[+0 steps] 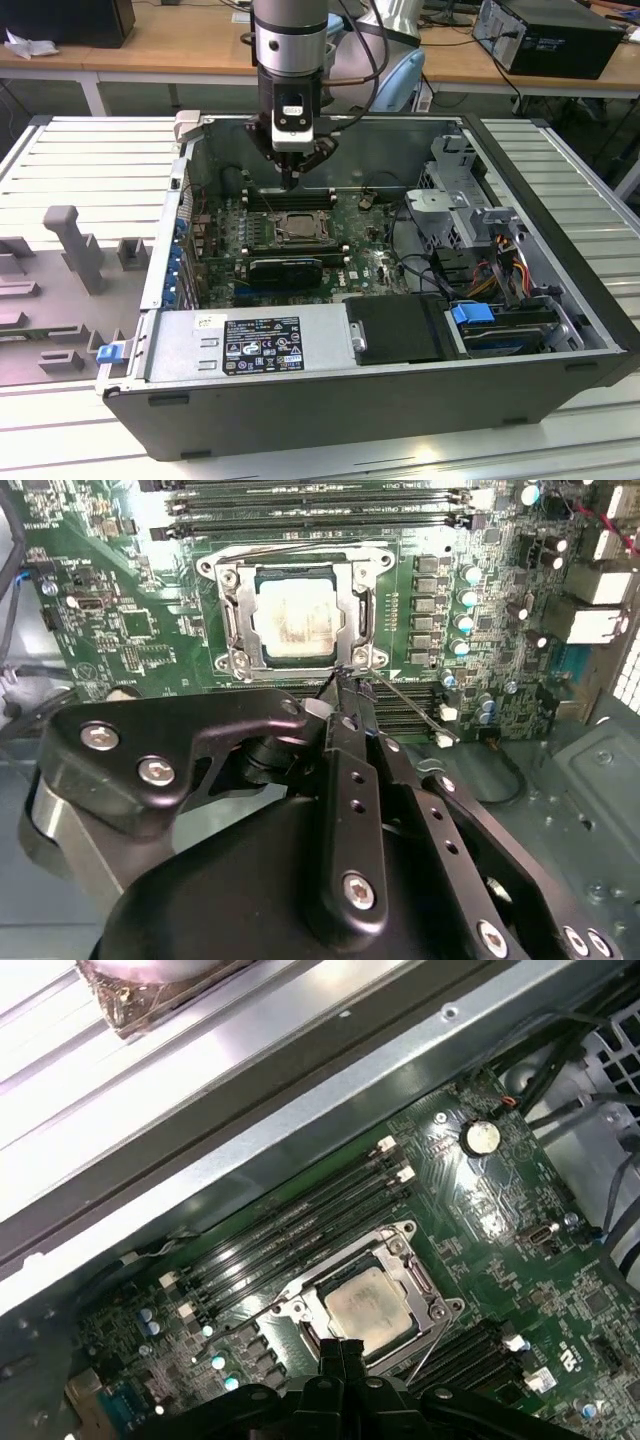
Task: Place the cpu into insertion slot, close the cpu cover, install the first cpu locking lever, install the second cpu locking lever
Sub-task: 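Install the first cpu locking lever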
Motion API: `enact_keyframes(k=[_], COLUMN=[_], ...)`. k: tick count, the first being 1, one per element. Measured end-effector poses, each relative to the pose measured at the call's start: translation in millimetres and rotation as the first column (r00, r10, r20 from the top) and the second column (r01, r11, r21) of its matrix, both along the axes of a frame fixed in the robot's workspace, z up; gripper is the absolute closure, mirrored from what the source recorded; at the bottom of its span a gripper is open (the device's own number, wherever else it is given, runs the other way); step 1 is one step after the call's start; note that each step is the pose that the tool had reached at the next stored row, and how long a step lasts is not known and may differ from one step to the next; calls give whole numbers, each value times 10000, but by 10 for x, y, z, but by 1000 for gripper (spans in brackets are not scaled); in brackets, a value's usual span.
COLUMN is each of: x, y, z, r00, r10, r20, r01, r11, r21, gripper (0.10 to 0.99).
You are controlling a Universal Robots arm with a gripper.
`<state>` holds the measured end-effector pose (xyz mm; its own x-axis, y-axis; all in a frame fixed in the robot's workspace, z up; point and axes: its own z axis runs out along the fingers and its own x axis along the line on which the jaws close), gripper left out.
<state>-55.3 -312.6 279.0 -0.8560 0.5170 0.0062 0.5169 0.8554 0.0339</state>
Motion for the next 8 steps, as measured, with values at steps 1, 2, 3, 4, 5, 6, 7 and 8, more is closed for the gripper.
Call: enact_keyframes(k=[1,2,3,4,5,6,7,8], x=[0,0,0,0,0,0,0,0], y=[0,0,0,0,0,0,0,0], z=[0,0,0,0,0,0,0,0], r00=[9999,9996,9992,9974,9949,9930,9915,9886], r10=[145,285,406,724,1004,1181,1302,1505], r20=[0,0,-1,0,0,-1,0,0], r01=[-145,-285,-406,-724,-1004,-1181,-1302,-1505], r11=[9999,9996,9992,9974,9949,9930,9915,9886], r21=[0,0,0,0,-1,-1,0,0], gripper=[980,980,980,980,980,980,980,980])
